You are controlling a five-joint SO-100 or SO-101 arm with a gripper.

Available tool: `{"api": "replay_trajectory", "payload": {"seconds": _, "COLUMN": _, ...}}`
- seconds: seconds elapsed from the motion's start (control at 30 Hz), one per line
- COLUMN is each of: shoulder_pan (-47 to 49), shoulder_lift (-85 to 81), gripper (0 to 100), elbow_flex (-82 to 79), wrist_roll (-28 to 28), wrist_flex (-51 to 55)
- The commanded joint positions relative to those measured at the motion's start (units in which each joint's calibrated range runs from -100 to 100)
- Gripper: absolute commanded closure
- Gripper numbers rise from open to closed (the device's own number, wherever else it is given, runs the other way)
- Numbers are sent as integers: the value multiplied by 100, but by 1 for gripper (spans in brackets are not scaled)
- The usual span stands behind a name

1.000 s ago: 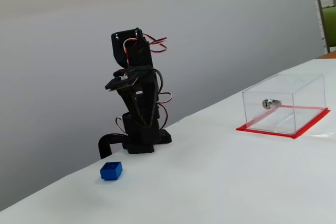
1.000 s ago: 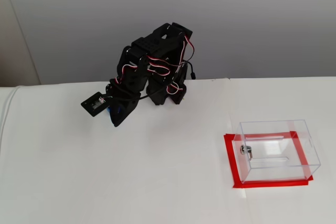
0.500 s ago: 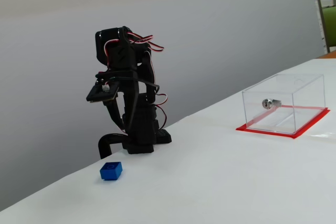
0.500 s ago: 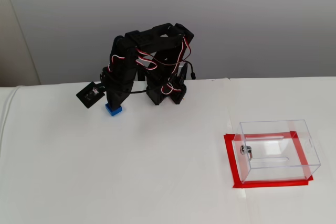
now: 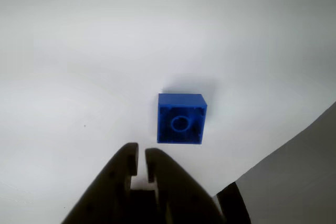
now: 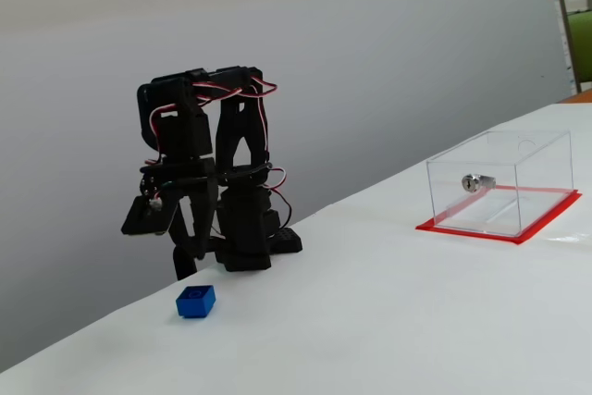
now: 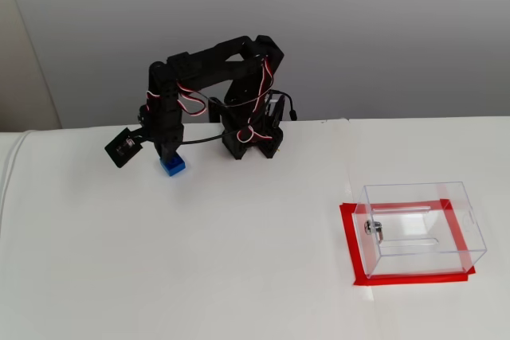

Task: Pick the blue lego brick and place it into the transparent box

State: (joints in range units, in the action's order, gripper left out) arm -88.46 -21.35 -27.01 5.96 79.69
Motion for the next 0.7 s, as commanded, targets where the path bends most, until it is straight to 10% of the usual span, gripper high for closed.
{"api": "replay_trajectory", "payload": {"seconds": 0.0, "shoulder_pan": -259, "shoulder_lift": 188, "gripper": 99, "elbow_flex": 142, "wrist_roll": 276, "wrist_flex": -67}}
{"api": "replay_trajectory", "payload": {"seconds": 0.67, "shoulder_pan": -991, "shoulder_lift": 442, "gripper": 98, "elbow_flex": 115, "wrist_roll": 343, "wrist_flex": -354}}
